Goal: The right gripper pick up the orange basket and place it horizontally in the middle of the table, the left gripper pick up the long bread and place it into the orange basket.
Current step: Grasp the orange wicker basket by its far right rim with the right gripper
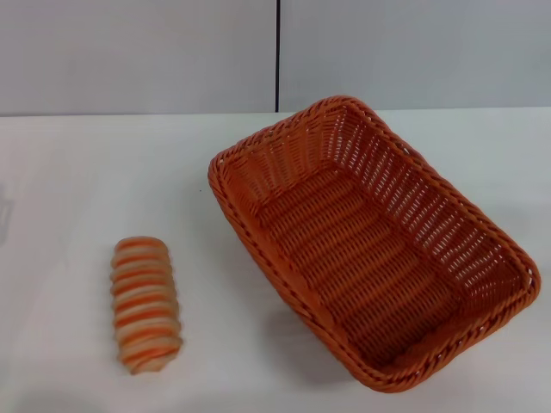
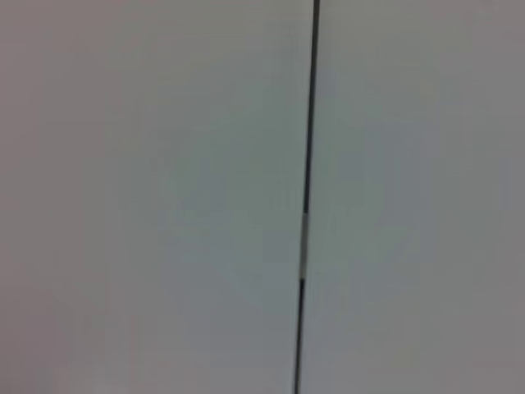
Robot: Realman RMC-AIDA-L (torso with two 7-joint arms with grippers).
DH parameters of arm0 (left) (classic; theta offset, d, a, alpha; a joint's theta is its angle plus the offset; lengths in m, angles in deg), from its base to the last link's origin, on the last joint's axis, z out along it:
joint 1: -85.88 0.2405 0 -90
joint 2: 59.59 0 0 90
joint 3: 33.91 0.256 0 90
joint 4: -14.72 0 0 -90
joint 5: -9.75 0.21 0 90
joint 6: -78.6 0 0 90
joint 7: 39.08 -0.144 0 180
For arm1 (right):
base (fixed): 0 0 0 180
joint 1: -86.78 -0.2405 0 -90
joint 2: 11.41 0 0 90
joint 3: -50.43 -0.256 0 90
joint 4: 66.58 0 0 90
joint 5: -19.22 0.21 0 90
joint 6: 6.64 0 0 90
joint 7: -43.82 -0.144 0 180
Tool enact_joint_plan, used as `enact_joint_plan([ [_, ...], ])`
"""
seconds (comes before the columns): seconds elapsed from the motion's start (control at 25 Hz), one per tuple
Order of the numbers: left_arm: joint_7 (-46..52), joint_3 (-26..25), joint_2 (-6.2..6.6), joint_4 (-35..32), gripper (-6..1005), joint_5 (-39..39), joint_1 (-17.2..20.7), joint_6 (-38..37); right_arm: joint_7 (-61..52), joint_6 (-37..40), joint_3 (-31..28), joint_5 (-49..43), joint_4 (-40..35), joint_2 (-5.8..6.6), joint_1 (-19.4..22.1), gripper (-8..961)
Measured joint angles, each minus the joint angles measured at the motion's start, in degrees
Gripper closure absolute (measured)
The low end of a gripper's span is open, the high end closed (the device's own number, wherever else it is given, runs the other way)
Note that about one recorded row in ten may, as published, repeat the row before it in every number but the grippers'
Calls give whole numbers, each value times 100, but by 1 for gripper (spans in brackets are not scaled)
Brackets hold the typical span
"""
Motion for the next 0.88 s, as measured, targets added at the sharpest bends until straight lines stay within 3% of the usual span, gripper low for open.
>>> enact_joint_plan([
  [0.16, 83, 199, 0, -5, 202, 1, 5, -25, -737, -12, 8, -1001, -540, 19, -445, 372],
  [0.2, 83, 199, 0, -5, 202, 1, 5, -25, -1105, -32, 96, -1532, -759, 68, -705, 372],
  [0.32, 101, 283, -1, -6, 203, 0, 80, -39, -1440, -33, 319, -1913, -837, 157, -919, 372],
  [0.4, 101, 297, -1, -6, 204, 1, 104, -39, -1897, -6, 816, -2199, -821, 305, -1178, 372],
  [0.88, 110, 309, -7, 5, 208, 1, 286, -42, -3571, -50, 2678, -2993, -746, 541, -1920, 371],
])
